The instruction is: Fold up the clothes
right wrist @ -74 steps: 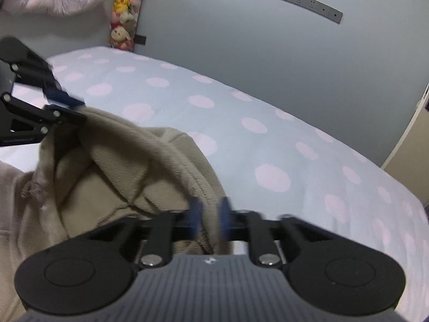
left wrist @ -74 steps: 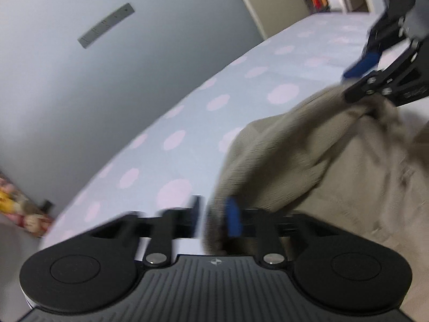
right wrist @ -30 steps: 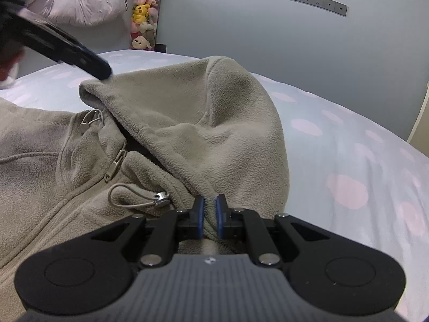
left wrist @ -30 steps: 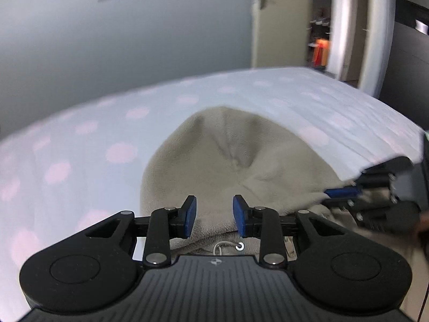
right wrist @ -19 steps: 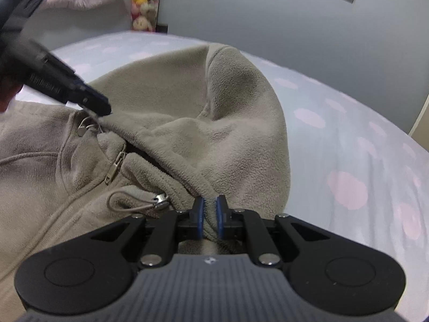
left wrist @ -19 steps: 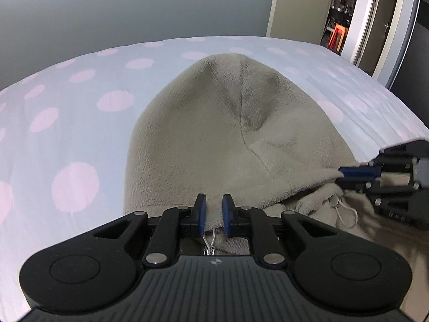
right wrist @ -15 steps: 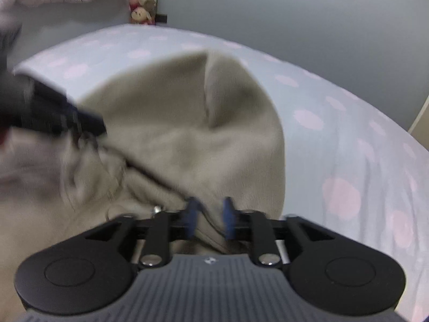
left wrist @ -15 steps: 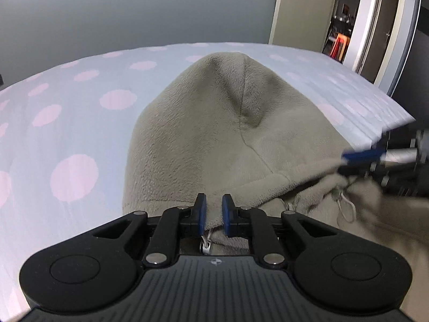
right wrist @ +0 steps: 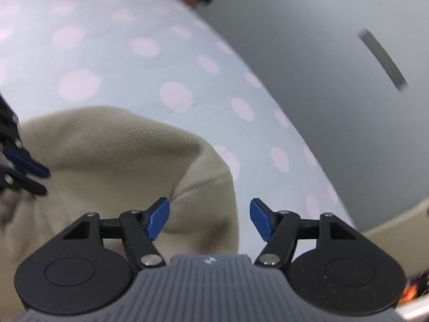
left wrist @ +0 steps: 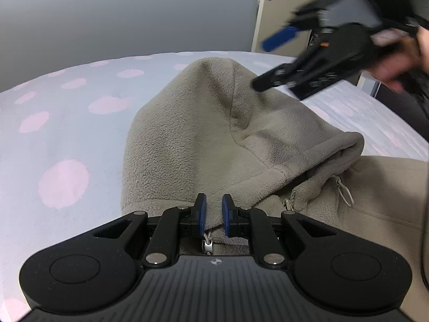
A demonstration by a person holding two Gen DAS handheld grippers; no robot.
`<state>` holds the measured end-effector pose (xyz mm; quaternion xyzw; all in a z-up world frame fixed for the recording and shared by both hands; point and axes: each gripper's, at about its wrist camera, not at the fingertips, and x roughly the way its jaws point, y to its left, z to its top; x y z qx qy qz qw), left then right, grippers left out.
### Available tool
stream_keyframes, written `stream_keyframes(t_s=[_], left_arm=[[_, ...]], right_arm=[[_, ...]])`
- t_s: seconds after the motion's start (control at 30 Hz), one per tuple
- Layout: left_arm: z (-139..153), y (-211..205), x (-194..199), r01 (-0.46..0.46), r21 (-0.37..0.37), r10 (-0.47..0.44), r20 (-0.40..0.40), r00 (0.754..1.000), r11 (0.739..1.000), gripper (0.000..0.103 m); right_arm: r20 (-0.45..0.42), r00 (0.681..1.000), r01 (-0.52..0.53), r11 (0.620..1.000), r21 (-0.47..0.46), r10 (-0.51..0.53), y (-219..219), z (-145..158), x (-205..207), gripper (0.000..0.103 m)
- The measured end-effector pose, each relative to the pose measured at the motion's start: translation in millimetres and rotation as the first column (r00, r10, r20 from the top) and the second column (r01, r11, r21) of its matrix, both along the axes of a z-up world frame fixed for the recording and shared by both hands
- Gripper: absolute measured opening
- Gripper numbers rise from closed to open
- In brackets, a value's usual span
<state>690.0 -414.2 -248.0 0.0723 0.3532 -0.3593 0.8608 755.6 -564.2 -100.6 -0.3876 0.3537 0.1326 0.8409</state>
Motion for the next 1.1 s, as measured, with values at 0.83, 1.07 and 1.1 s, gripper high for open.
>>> stream_keyframes(t_s=[0.83, 1.07, 1.1], left_arm=[[-1, 2, -6, -0.012, -0.040, 0.012, -0.008, 1.000, 0.999, 0.011], [18, 14, -30, -0.053, -0.029, 0.053, -0.018, 0.998, 0.998, 0.011], [20, 15, -34, -0.059, -0.027, 0.058, -0.019, 0.998, 0.998, 0.011]], right_arm=[[-0.133, 0.990, -0.093, 0.949, -0.300, 0.055, 43, -26, 41, 0.018], [-0.051, 0.994, -0.107, 0.956, -0.273, 0.097, 45, 4, -18, 0.017], [-0.037, 0.995, -0.103, 0.959, -0.265, 0.096, 46, 10, -27, 0.017]])
